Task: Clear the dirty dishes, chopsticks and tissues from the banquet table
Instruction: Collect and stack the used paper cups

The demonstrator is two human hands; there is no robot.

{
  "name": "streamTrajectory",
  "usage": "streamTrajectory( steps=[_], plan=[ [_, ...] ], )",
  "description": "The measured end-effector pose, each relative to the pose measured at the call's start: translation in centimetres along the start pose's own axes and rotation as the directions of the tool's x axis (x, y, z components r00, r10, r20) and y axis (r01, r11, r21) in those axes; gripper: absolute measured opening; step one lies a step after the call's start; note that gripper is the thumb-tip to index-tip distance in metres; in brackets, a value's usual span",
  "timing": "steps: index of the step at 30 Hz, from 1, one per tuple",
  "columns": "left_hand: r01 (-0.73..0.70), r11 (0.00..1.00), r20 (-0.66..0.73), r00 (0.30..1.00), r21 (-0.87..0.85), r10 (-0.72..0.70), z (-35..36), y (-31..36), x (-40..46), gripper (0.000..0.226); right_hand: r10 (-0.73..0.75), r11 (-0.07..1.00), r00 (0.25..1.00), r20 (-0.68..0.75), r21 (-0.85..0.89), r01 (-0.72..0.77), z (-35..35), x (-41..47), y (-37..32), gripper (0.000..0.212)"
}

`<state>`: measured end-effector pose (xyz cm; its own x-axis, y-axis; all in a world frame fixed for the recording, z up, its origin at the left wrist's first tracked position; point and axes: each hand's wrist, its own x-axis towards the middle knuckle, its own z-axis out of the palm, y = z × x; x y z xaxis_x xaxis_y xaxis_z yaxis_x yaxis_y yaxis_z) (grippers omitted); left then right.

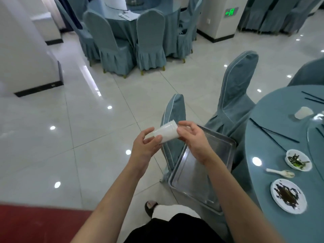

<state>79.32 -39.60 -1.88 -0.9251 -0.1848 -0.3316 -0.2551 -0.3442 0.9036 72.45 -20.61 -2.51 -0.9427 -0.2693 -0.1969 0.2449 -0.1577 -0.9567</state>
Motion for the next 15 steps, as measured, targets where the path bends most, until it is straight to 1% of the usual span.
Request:
streamTrajectory(
  steps=[6, 10, 15],
  plan=[
    [-0.022, 0.998, -0.08, 0.997, -0.059, 0.017, -4.4, 3.0, 5.0, 0.043, 0.013, 1.0, 0.999, 0.041, -0.007, -0.012, 5.0, 6.8, 0.3, 0.037],
    [-0.058, 0.996, -0.134, 0.99, -0.066, 0.049, -7.3, 5.8, 11.0, 0.041, -0.004, 1.0, 0.998, 0.07, 0.017, 0.003, 8.9, 14.2, 0.2, 0.042],
    [-0.073, 0.996, -0.195, 0.979, -0.053, 0.062, -10.7, 10.7, 19.8, 0.038, -0.018, 1.0, 0.995, 0.093, -0.004, 0.019, 13.5, 24.2, -1.3, 0.034]
  ],
)
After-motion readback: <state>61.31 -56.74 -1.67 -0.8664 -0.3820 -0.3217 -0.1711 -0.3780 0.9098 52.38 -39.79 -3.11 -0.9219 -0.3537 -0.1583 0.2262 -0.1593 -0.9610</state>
